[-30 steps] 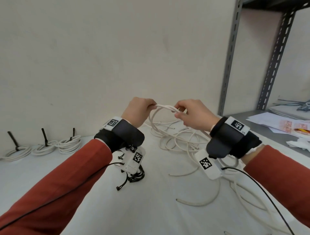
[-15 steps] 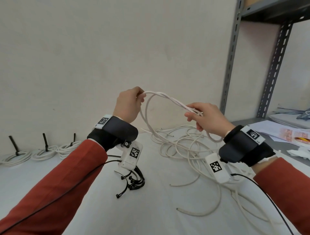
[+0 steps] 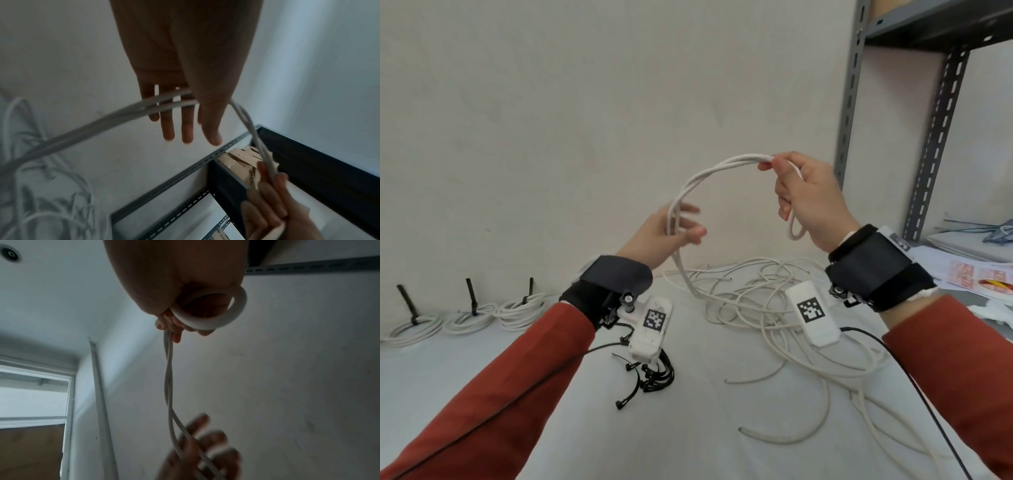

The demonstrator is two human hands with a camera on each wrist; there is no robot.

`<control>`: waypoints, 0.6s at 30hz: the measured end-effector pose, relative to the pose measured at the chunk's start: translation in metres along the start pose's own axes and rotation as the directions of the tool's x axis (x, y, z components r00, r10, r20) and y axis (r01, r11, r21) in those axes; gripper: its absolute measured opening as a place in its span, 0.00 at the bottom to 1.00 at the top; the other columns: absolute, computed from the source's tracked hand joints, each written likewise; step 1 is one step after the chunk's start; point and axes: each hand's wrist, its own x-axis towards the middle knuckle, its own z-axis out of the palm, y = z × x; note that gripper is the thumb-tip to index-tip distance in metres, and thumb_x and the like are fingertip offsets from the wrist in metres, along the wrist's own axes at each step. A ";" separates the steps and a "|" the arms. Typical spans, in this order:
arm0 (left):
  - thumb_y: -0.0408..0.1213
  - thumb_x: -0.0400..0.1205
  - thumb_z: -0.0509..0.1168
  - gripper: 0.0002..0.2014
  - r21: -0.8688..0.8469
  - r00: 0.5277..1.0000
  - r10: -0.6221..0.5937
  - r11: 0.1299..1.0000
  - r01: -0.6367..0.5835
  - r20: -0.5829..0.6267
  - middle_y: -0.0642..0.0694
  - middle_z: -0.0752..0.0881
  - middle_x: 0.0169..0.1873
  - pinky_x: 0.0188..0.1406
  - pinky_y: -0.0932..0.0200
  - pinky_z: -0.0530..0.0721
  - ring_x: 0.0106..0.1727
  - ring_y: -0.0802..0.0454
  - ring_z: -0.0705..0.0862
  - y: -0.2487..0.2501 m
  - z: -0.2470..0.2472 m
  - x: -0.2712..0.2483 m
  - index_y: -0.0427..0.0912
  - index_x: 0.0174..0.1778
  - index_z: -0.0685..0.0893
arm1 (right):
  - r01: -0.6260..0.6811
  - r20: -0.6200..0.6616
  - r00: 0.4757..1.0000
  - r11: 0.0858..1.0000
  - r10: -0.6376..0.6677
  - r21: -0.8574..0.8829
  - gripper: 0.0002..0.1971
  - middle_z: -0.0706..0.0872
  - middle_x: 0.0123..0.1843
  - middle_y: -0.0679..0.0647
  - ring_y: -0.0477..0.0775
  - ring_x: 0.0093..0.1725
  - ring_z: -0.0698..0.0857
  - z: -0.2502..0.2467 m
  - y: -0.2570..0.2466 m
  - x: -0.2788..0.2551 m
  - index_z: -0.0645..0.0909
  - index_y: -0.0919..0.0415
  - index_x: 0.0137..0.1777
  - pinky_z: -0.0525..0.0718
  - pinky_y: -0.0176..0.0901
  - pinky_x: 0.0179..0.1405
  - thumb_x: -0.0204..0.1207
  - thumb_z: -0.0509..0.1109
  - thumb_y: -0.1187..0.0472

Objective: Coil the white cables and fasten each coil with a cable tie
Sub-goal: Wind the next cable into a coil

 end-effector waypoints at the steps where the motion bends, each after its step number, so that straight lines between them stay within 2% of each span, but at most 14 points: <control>1: 0.32 0.81 0.67 0.07 -0.026 0.999 -0.040 0.999 0.041 0.037 0.45 0.90 0.40 0.47 0.65 0.84 0.41 0.56 0.89 -0.009 0.006 -0.004 0.39 0.54 0.81 | 0.010 -0.019 1.000 1.000 -0.010 0.030 0.12 0.67 0.20 0.42 0.46 0.19 0.65 0.001 -0.005 0.002 0.82 0.60 0.49 0.69 0.38 0.21 0.87 0.59 0.57; 2: 0.31 0.81 0.66 0.03 -0.020 0.996 -0.072 0.997 0.073 0.058 0.48 0.90 0.37 0.47 0.65 0.83 0.39 0.59 0.88 -0.020 0.012 -0.007 0.40 0.49 0.83 | 0.025 -0.047 0.999 0.998 -0.022 0.056 0.12 0.67 0.20 0.43 0.46 0.19 0.65 0.001 -0.010 0.006 0.81 0.60 0.48 0.69 0.38 0.21 0.87 0.59 0.57; 4: 0.32 0.82 0.66 0.06 0.076 0.993 -0.105 0.992 0.101 0.060 0.55 0.88 0.34 0.45 0.66 0.77 0.35 0.69 0.83 -0.044 0.023 -0.010 0.45 0.42 0.86 | 0.068 -0.127 0.990 0.993 -0.055 0.093 0.12 0.68 0.20 0.43 0.46 0.18 0.67 -0.001 -0.021 0.013 0.80 0.60 0.47 0.70 0.39 0.20 0.87 0.58 0.58; 6: 0.33 0.82 0.66 0.08 0.145 0.989 -0.141 0.980 0.133 0.045 0.58 0.86 0.34 0.42 0.64 0.73 0.32 0.72 0.80 -0.060 0.031 -0.013 0.50 0.40 0.86 | 0.100 -0.222 0.972 0.989 -0.073 0.110 0.12 0.69 0.19 0.42 0.46 0.18 0.69 -0.004 -0.027 0.020 0.80 0.60 0.46 0.72 0.39 0.20 0.87 0.57 0.58; 8: 0.32 0.82 0.64 0.13 0.119 0.990 -0.141 0.983 0.140 -0.005 0.53 0.86 0.35 0.40 0.60 0.74 0.32 0.64 0.80 -0.064 0.035 -0.014 0.54 0.37 0.87 | 0.080 -0.285 0.957 0.994 -0.056 0.074 0.13 0.71 0.20 0.42 0.47 0.19 0.71 -0.002 -0.021 0.025 0.79 0.58 0.44 0.74 0.40 0.21 0.87 0.57 0.58; 10: 0.30 0.83 0.62 0.13 -0.004 0.989 -0.123 0.992 0.123 -0.078 0.46 0.89 0.38 0.38 0.52 0.80 0.36 0.49 0.82 -0.053 0.033 -0.010 0.51 0.37 0.85 | -0.022 -0.286 0.958 0.999 0.014 -0.024 0.13 0.76 0.25 0.47 0.47 0.24 0.75 0.001 -0.004 0.026 0.79 0.54 0.42 0.78 0.40 0.29 0.87 0.56 0.58; 12: 0.29 0.85 0.59 0.11 -0.092 0.983 -0.108 0.991 0.095 -0.150 0.44 0.89 0.40 0.42 0.49 0.84 0.40 0.43 0.85 -0.032 0.024 -0.005 0.45 0.40 0.81 | -0.177 -0.227 0.966 0.953 0.121 -0.245 0.13 0.83 0.37 0.54 0.52 0.37 0.81 0.001 0.023 0.027 0.80 0.55 0.45 0.80 0.47 0.44 0.86 0.55 0.57; 14: 0.29 0.86 0.58 0.10 -0.143 0.975 -0.084 0.988 0.054 -0.207 0.44 0.89 0.40 0.43 0.50 0.85 0.39 0.42 0.86 -0.012 0.010 0.000 0.44 0.40 0.79 | -0.297 -0.148 0.954 0.763 0.260 -0.574 0.14 0.85 0.52 0.63 0.64 0.54 0.83 0.001 0.051 0.023 0.81 0.59 0.58 0.80 0.53 0.56 0.85 0.56 0.53; 15: 0.30 0.86 0.58 0.10 -0.158 0.970 -0.070 0.987 0.034 -0.231 0.43 0.89 0.40 0.42 0.50 0.85 0.38 0.41 0.87 -0.003 0.002 0.001 0.44 0.40 0.79 | -0.319 -0.117 0.936 0.664 0.331 -0.676 0.17 0.83 0.59 0.65 0.68 0.61 0.81 0.005 0.062 0.019 0.77 0.60 0.64 0.79 0.55 0.61 0.83 0.59 0.50; 16: 0.30 0.86 0.58 0.10 -0.166 0.966 -0.057 0.986 0.015 -0.253 0.43 0.89 0.40 0.42 0.49 0.86 0.37 0.41 0.87 0.004 -0.006 0.003 0.44 0.40 0.79 | -0.320 -0.072 0.916 0.614 0.394 -0.721 0.24 0.80 0.65 0.66 0.69 0.67 0.78 0.010 0.066 0.013 0.72 0.62 0.71 0.77 0.57 0.65 0.80 0.64 0.49; 17: 0.30 0.86 0.58 0.10 -0.174 0.960 -0.046 0.985 -0.003 -0.277 0.42 0.88 0.39 0.41 0.49 0.87 0.36 0.40 0.87 0.012 -0.013 0.004 0.44 0.41 0.79 | -0.311 0.004 0.895 0.629 0.447 -0.712 0.33 0.77 0.69 0.65 0.67 0.70 0.76 0.017 0.072 0.005 0.65 0.63 0.76 0.75 0.55 0.68 0.76 0.70 0.50; 18: 0.30 0.86 0.58 0.09 -0.180 0.951 -0.038 0.983 -0.018 -0.306 0.42 0.88 0.39 0.40 0.49 0.88 0.35 0.40 0.87 0.020 -0.020 0.005 0.44 0.41 0.79 | -0.297 0.117 0.868 0.693 0.483 -0.657 0.40 0.75 0.71 0.61 0.62 0.72 0.74 0.025 0.074 -0.004 0.59 0.62 0.79 0.74 0.50 0.68 0.72 0.75 0.53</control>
